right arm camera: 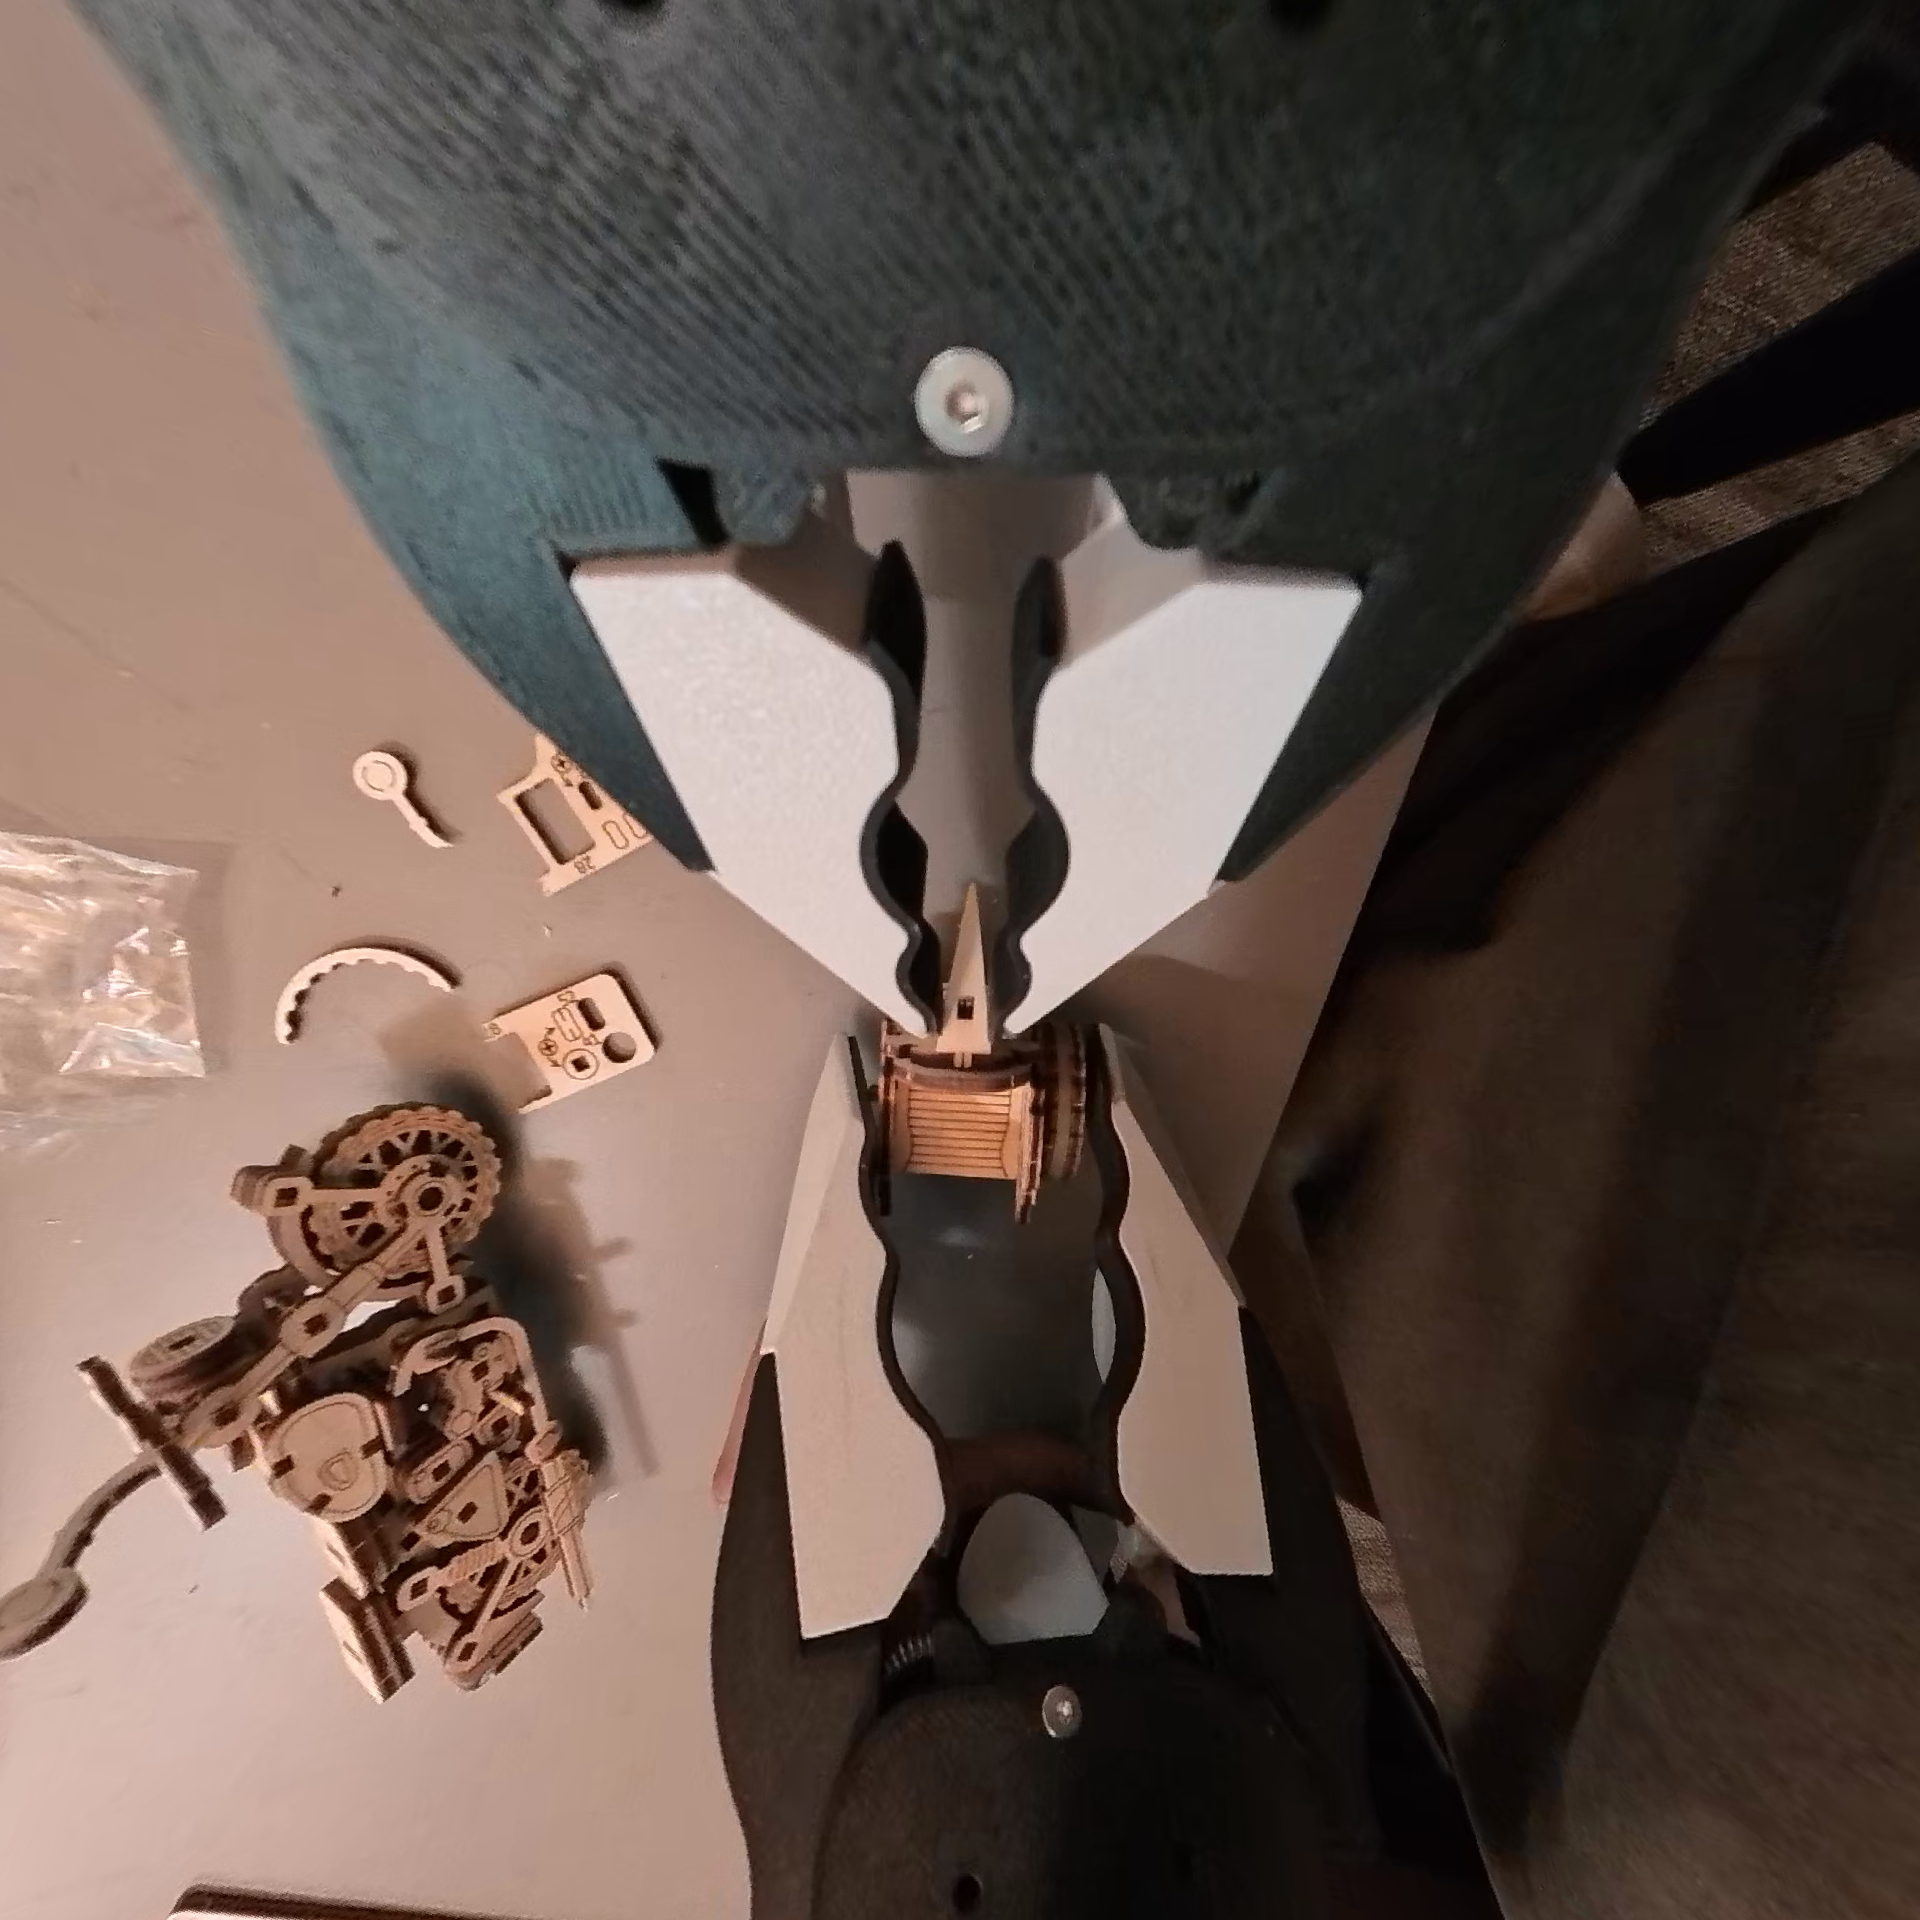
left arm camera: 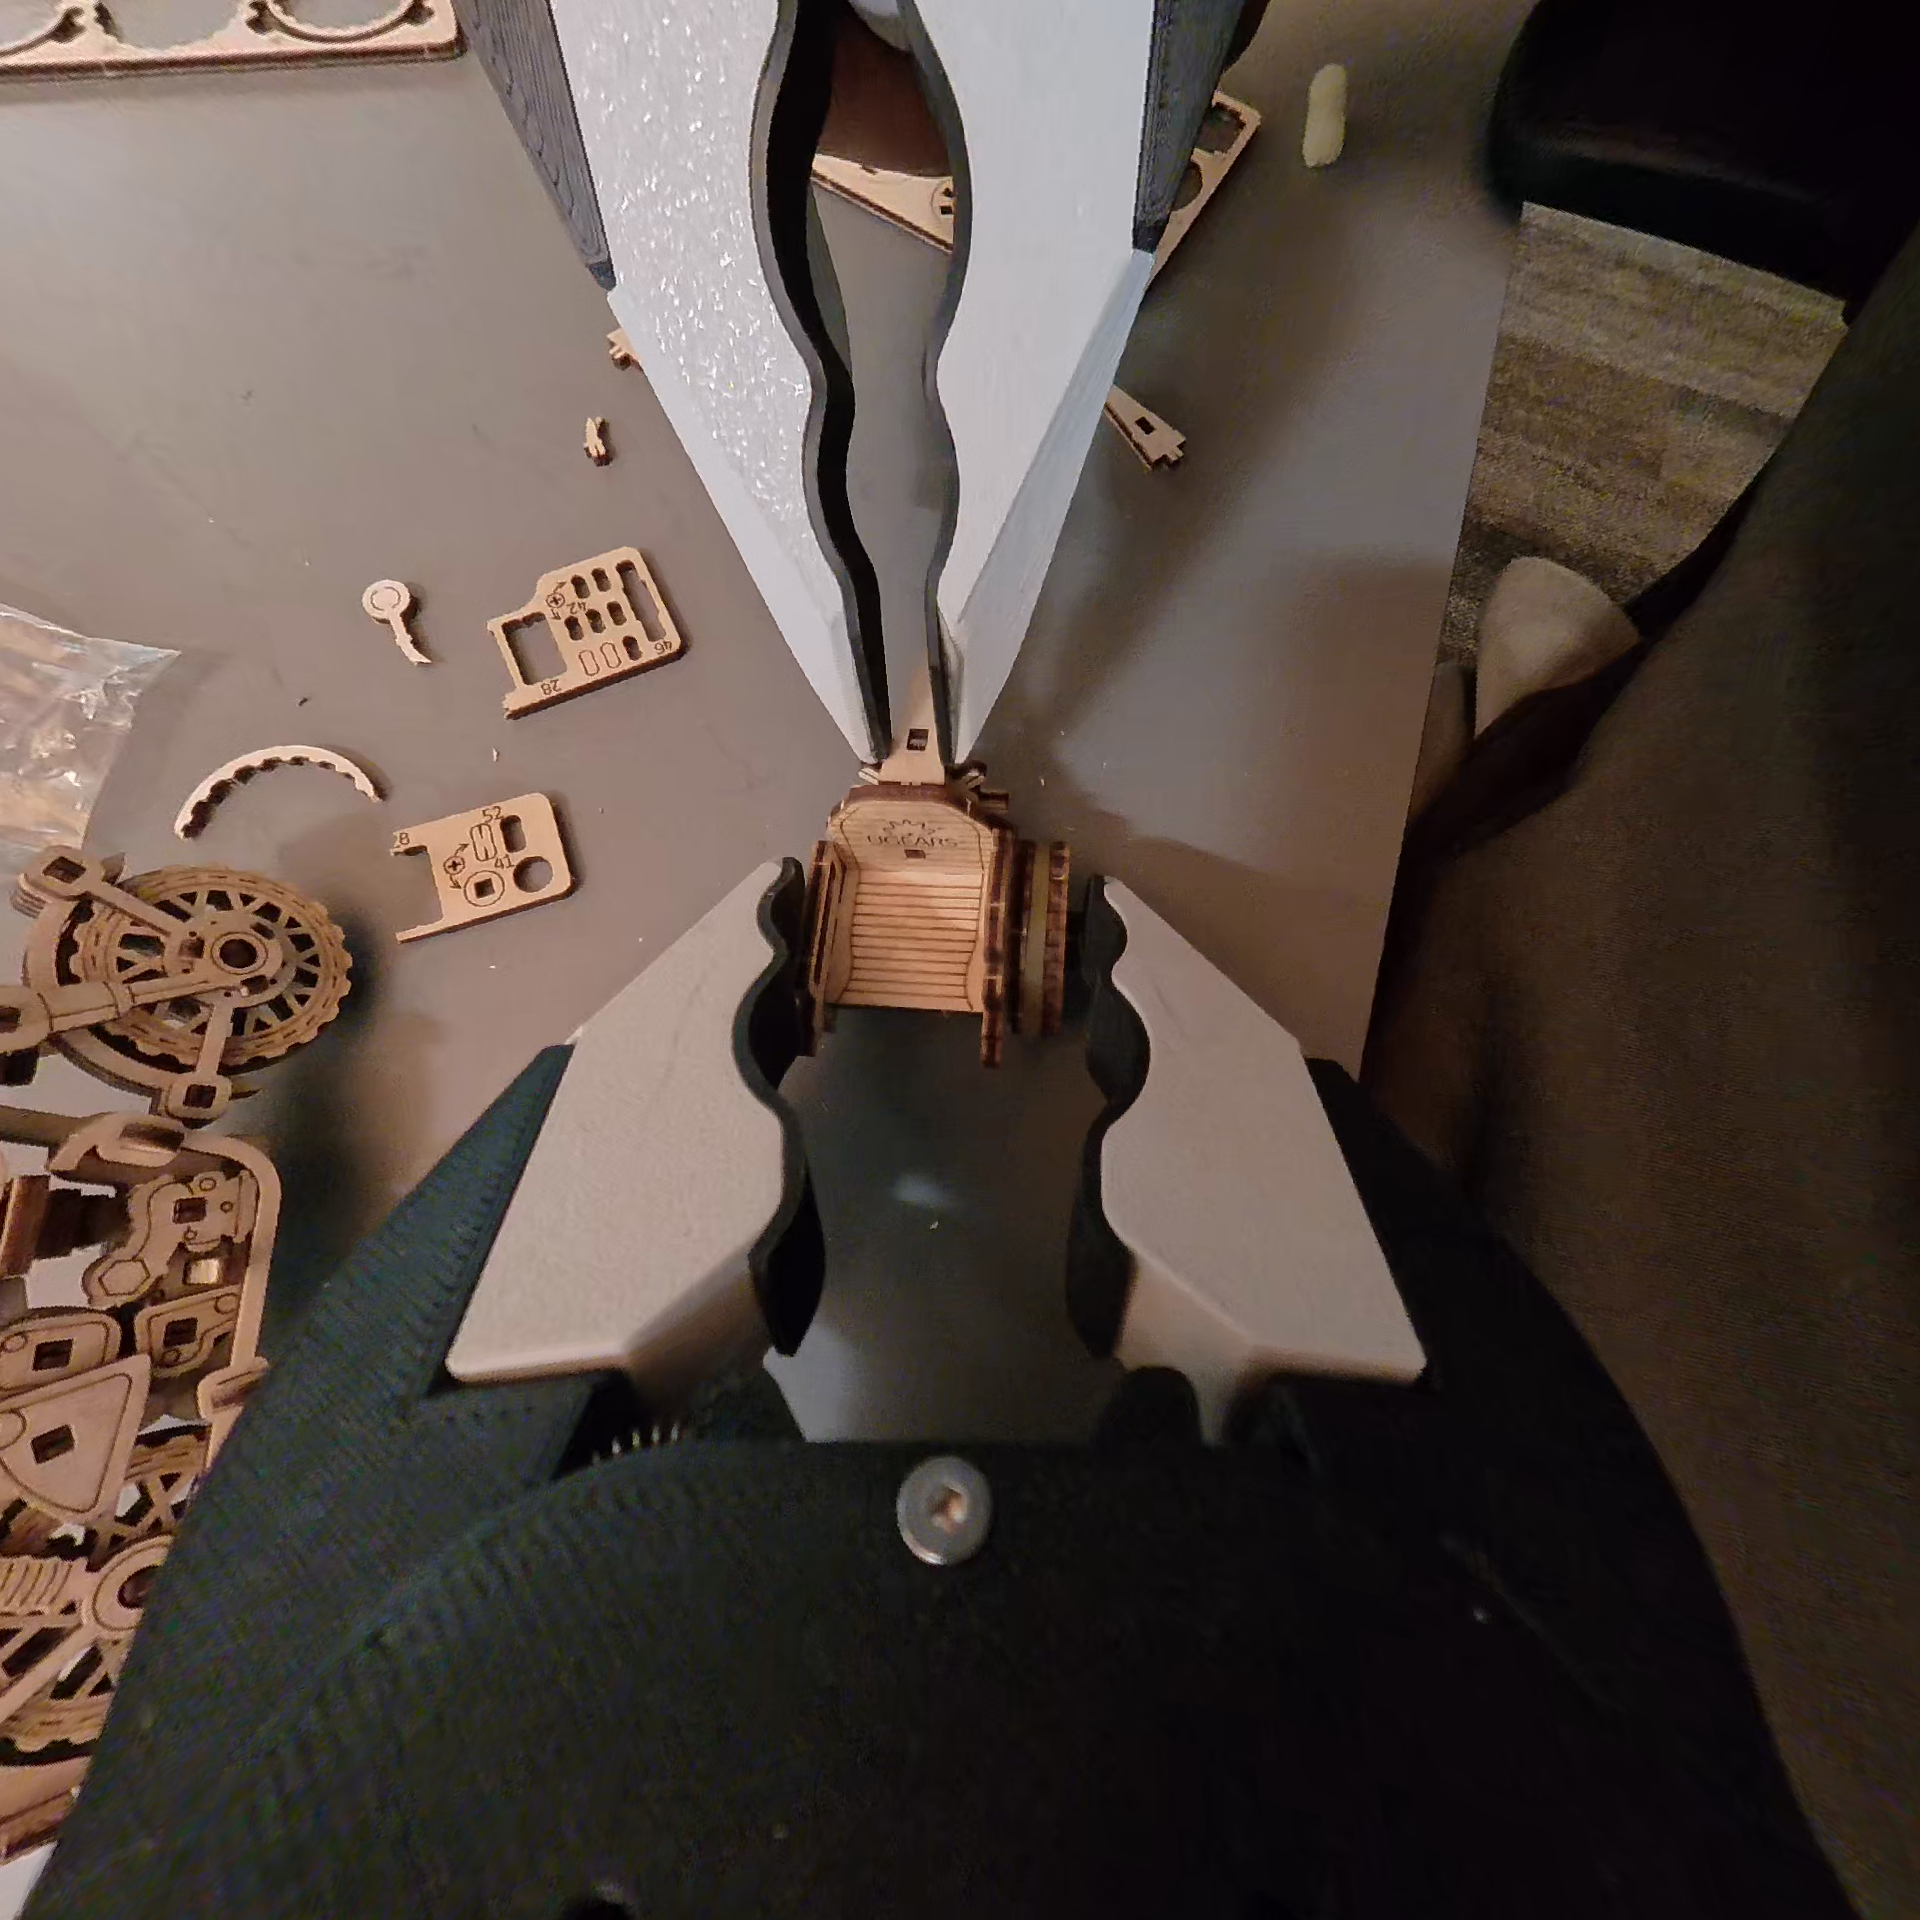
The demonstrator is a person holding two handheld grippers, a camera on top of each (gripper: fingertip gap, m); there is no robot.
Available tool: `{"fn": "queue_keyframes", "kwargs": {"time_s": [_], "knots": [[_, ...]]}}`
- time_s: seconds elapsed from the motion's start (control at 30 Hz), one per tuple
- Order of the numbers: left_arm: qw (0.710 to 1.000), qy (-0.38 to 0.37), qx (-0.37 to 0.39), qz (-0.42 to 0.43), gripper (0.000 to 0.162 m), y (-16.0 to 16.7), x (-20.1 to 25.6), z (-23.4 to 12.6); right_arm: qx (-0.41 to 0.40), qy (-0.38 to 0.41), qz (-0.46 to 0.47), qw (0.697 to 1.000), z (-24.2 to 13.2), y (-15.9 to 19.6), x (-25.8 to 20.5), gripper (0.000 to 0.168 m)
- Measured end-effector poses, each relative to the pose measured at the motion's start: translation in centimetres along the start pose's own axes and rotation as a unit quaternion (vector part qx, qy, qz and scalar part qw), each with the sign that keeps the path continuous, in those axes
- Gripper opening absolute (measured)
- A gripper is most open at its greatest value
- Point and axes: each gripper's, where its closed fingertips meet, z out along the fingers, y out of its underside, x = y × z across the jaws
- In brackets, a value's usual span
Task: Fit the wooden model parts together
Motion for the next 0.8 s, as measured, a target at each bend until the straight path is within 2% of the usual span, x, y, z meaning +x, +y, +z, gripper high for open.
{"fn": "queue_keyframes", "kwargs": {"time_s": [0.27,0.5,0.67,0.8], "knots": [[1.000,0.000,0.000,0.001,0.052,0.0,0.0,0.0,0.013,0.014,0.005,1.000,-0.2,-0.2,0.2,0.012],[1.000,0.000,0.000,0.000,0.052,0.0,0.0,0.0,0.061,0.023,0.033,0.997,-1.2,-0.9,0.3,0.012],[1.000,-0.001,0.000,0.001,0.052,0.0,0.0,0.0,0.109,0.042,0.054,0.992,-1.7,-1.8,0.4,0.001],[1.000,-0.001,0.000,0.001,0.052,0.0,0.0,0.0,0.103,0.057,0.054,0.992,-1.3,-1.5,0.5,0.000]]}}
